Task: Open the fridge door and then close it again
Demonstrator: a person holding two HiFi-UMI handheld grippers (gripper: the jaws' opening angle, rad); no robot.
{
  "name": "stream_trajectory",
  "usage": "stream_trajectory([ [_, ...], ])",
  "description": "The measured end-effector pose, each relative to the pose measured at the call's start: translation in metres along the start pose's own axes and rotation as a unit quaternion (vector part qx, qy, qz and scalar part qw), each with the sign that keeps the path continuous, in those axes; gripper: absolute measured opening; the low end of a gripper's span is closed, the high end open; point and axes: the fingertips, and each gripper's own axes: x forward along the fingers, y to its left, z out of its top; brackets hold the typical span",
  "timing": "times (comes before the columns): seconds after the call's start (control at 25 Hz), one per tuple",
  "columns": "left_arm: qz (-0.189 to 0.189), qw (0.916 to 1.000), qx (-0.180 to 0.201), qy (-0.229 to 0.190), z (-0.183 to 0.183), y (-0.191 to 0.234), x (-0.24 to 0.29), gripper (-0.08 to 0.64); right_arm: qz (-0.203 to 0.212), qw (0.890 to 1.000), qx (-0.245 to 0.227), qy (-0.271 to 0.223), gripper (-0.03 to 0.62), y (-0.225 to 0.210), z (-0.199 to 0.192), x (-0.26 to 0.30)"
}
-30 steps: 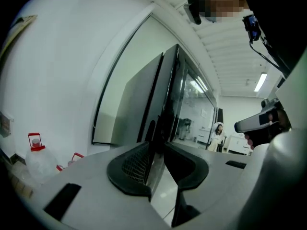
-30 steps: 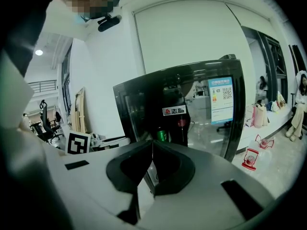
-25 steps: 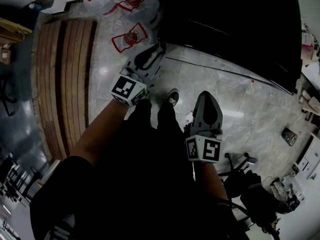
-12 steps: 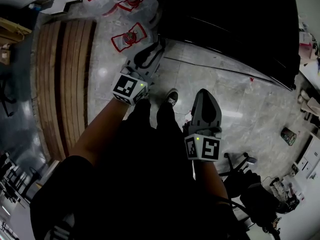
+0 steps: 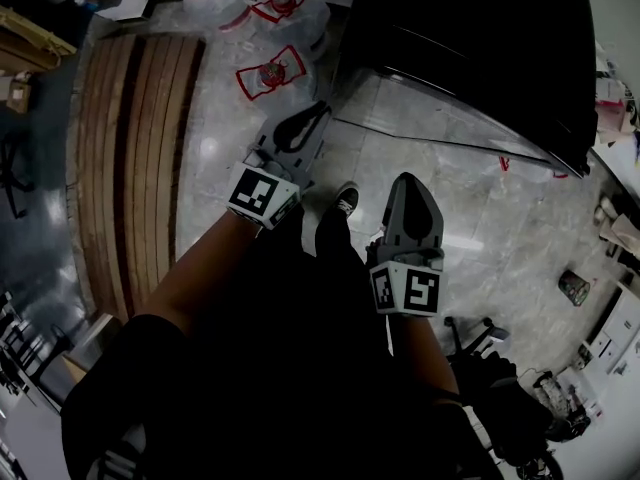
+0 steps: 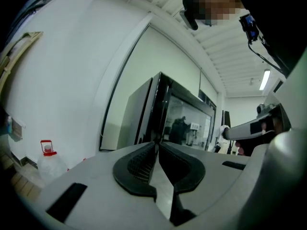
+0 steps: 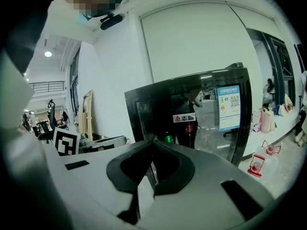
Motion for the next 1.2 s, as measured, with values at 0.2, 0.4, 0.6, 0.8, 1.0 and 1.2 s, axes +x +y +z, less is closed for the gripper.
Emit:
stream_trajectory([
  [0.2,0.015,0.9992,-0.019,-0.03,0.046,-0.037,-0.031,0.011,0.025,0.999,-0.014,-0.022,0.015,0.018,0.015,-0.01],
  [0.4,0.028,0.9985,0.0,-0.047,0.089,-0.068,-0.054,0.008,0.049,0.997,-0.032,-0.053,0.015,0.035,0.042,-0.023],
  [0.6,0.031,0.9982,0.013,-0.051,0.112,-0.096,-0.069,0.008,0.06,0.994,-0.048,-0.084,0.015,0.046,0.067,-0.038],
  [0.8,0.038,0.9979,0.027,-0.046,0.121,-0.113,-0.072,0.008,0.069,0.991,-0.064,-0.091,0.015,0.053,0.081,-0.048],
  [1.0,0.033,0.9975,0.04,-0.048,0.129,-0.123,-0.07,0.008,0.069,0.99,-0.073,-0.104,0.015,0.052,0.093,-0.056],
  [1.2,0.023,0.9972,0.048,-0.053,0.138,-0.131,-0.064,0.008,0.064,0.989,-0.075,-0.111,0.015,0.05,0.103,-0.06],
])
